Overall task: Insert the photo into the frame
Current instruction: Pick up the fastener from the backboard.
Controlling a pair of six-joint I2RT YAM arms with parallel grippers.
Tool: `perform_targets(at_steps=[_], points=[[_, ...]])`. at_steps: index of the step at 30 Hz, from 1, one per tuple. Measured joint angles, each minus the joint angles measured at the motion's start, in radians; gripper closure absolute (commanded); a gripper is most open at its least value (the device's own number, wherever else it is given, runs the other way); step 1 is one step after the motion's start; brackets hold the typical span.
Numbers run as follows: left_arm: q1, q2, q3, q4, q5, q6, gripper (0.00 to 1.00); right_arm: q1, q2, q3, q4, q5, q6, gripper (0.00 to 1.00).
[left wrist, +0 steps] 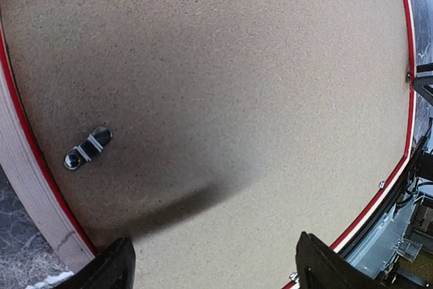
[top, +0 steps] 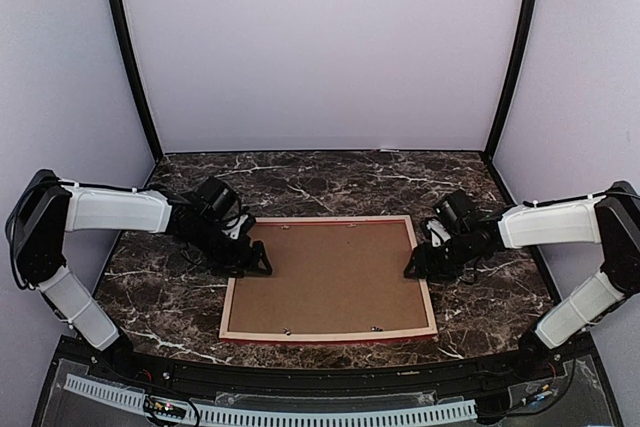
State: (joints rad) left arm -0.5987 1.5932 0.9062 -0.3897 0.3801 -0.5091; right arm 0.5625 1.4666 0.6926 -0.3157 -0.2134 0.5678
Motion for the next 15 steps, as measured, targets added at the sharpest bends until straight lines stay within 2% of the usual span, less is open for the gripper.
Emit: perform_targets(at_steps=[10, 15], points=[[-0.014, -0.120, -0.011, 0.000, -0.025, 0.006, 0.15, 0.000, -0.023, 0.000, -0.009, 0.006, 0.002, 0.43], [-0.098, -0.175, -0.023, 0.006, -0.034, 0.049, 0.15, 0.000, -0.042, 0.000, -0.014, 0.008, 0.002, 0.44]])
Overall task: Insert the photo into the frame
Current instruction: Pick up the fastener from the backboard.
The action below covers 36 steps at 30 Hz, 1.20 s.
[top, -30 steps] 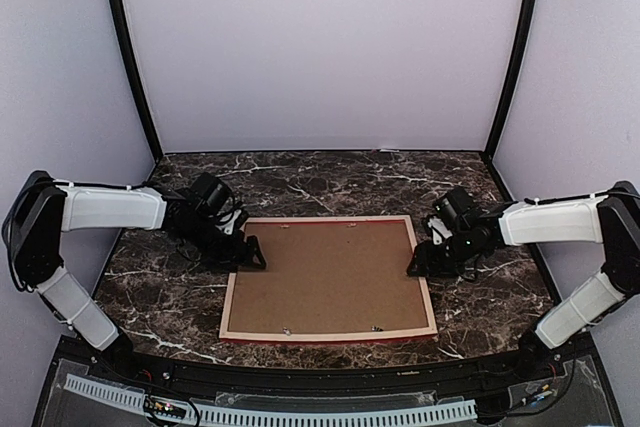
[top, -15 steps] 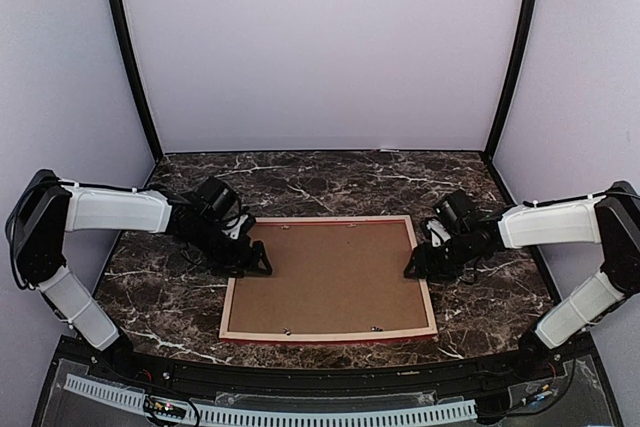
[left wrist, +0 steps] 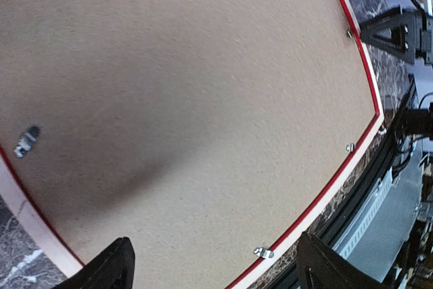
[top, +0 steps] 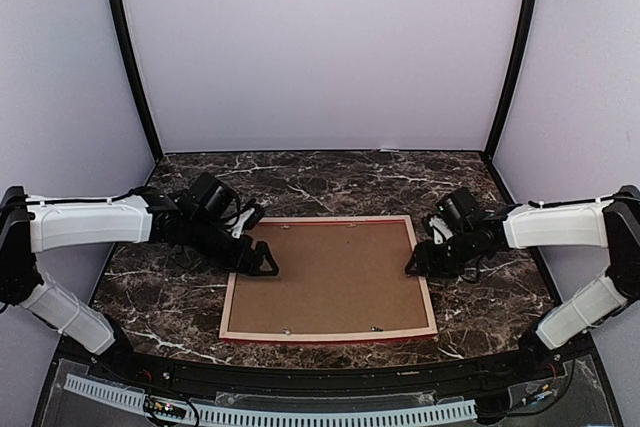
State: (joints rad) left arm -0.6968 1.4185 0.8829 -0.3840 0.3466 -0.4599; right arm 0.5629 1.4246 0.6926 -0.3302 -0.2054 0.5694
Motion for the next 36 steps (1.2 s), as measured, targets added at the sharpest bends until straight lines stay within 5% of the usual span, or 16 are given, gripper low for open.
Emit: perform_targets(at_steps=[16, 36], points=[[-0.343, 0.040, -0.014, -0.116, -0.162, 0.140, 0.15, 0.000, 0.000, -0.016, -0.006, 0.004, -0.007, 0.44], [-0.413, 0.172, 0.052, -0.183, -0.315, 0.135, 0.21, 0.000, 0.000, -0.036, -0.002, 0.004, -0.007, 0.44]])
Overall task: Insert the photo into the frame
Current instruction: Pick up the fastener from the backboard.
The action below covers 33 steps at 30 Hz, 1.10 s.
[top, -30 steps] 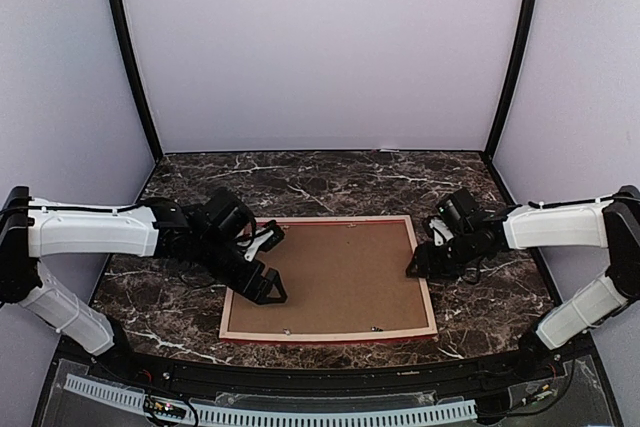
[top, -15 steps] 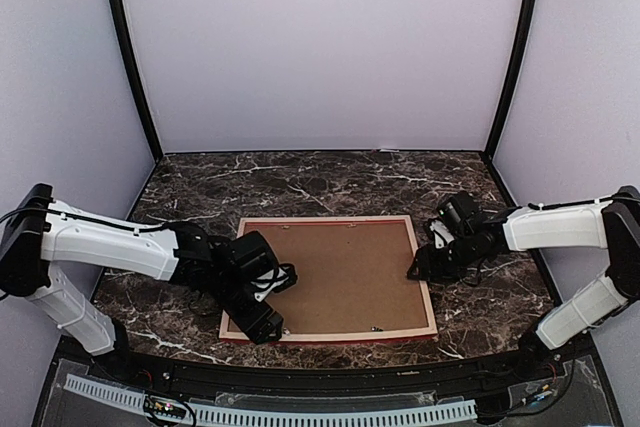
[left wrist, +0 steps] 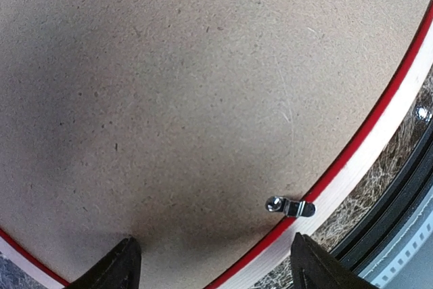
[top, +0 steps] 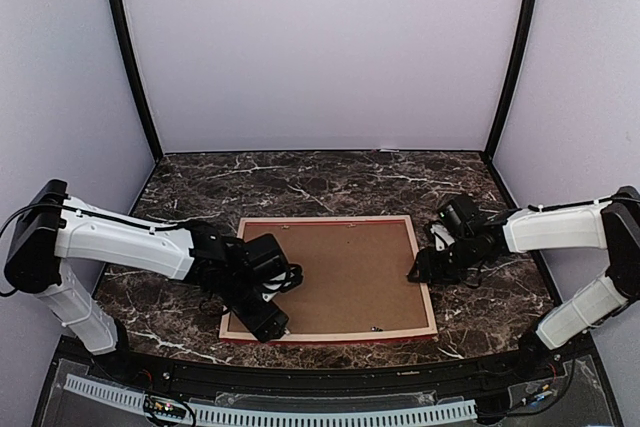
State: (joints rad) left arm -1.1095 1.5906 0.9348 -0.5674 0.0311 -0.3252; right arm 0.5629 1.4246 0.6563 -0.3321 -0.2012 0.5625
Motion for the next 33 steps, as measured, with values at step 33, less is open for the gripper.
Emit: perform_targets(at_steps=[33], points=[[-0.064, 0.066, 0.066, -0.003, -0.098, -0.112, 0.37, 0.000, -0.026, -0.033, 0.024, -0.001, 0.005, 0.44]])
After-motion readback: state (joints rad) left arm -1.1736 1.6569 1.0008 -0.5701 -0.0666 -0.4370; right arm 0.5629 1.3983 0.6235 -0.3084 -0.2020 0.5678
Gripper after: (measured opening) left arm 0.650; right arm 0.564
